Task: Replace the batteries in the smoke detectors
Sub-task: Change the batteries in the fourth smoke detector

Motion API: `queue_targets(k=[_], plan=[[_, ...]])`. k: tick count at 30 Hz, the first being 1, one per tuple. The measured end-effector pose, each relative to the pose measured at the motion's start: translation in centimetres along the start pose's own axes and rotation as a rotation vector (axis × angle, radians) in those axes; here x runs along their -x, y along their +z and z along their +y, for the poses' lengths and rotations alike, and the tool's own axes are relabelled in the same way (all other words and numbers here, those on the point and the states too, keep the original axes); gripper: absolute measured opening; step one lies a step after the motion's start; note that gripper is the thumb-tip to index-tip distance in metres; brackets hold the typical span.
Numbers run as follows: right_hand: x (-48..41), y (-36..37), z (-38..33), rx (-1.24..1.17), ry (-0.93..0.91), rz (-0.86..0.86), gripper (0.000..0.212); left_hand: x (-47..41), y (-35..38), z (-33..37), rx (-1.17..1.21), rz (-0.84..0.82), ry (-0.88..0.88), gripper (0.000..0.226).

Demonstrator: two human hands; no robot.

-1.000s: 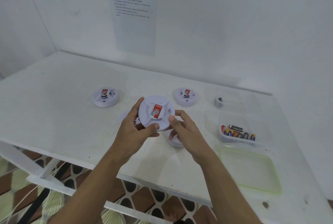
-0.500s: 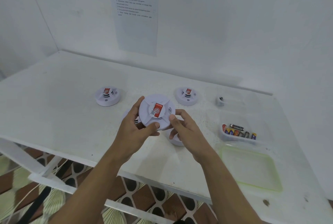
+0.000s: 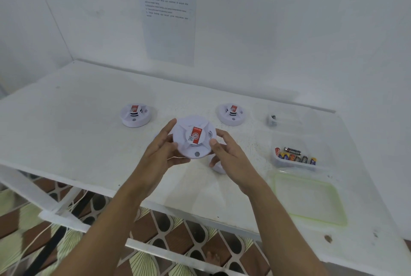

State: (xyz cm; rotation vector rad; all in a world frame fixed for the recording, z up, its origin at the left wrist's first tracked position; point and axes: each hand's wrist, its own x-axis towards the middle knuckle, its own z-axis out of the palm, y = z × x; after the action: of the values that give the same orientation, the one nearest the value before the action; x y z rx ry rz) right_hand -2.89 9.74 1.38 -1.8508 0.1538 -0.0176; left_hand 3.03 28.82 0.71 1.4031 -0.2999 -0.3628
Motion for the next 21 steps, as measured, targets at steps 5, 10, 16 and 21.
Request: queue_targets(k=[5,10,16,21], plan=[[-0.4,0.0,0.4,0.008,-0.021,0.010,0.039,-0.2,0.1,-0.3,-0.051,0.057,-0.021,0.042],[-0.9,-0.3,0.9,0.019,-0.011,-0.008,0.040,-0.5,0.6,-0.3,-0.133,0.113,0.013,0.041],[-1.9,-1.2,1.4,0.044,0.008,-0.016,0.038,-1.3,1.4,-0.1,-0.182,0.109,0.049,0.040],[-3.1,-2.5,1.4,0.043,-0.007,-0.026,0.037,-2.6,2.2,-0.2,-0.166,0.123,0.070,0.041]])
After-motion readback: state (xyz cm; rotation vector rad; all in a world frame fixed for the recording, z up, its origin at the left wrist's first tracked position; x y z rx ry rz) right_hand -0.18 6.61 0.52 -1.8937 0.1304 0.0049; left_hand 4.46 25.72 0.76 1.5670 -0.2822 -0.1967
